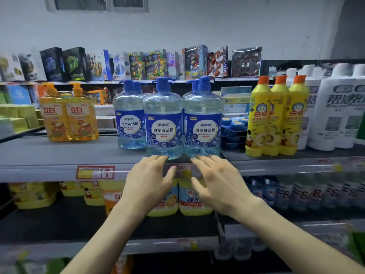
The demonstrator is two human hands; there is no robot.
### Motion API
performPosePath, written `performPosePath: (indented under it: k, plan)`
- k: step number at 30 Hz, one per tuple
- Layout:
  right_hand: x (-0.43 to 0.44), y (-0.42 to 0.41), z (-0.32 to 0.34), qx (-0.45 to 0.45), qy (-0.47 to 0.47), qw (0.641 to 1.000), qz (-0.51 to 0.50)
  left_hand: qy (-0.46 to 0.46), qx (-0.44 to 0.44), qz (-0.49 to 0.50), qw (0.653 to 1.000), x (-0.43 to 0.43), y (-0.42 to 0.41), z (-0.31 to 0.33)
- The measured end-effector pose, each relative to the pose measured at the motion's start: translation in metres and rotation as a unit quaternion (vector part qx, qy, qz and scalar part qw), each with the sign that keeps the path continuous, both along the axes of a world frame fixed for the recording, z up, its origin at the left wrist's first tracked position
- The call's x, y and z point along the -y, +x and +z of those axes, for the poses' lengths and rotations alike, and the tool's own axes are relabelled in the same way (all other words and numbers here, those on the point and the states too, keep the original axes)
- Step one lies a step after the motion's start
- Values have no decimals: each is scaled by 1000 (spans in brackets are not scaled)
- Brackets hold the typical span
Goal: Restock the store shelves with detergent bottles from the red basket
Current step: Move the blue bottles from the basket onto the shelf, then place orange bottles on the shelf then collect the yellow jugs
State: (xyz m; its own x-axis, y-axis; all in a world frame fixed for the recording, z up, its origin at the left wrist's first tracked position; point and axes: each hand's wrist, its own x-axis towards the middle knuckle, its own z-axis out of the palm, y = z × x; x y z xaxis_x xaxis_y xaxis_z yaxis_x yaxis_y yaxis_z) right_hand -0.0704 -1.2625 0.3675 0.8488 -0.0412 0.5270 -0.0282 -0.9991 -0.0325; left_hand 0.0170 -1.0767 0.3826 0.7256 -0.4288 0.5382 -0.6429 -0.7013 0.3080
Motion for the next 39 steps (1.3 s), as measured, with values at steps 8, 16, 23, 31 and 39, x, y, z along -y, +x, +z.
performPosePath:
  k: [8, 16, 23, 31, 39]
  plan:
    - [78, -130, -43, -12, 33, 999, -34, -6, -4, -47, 999, 79, -114, -40]
    - [179, -267, -120, -157, 104, 969, -159, 130, -97, -133, 978, 205, -231, -123]
    - [234, -364, -186, -227, 183, 924, -246, 235, -167, -222, 931, 298, -311, -190]
    - [268, -436, -256, -281, 267, 852, -351, 344, -193, -310, 865, 377, -356, -262]
    - [279, -478, -305, -312, 332, 758, -467, 407, -220, -417, 782, 446, -384, -319]
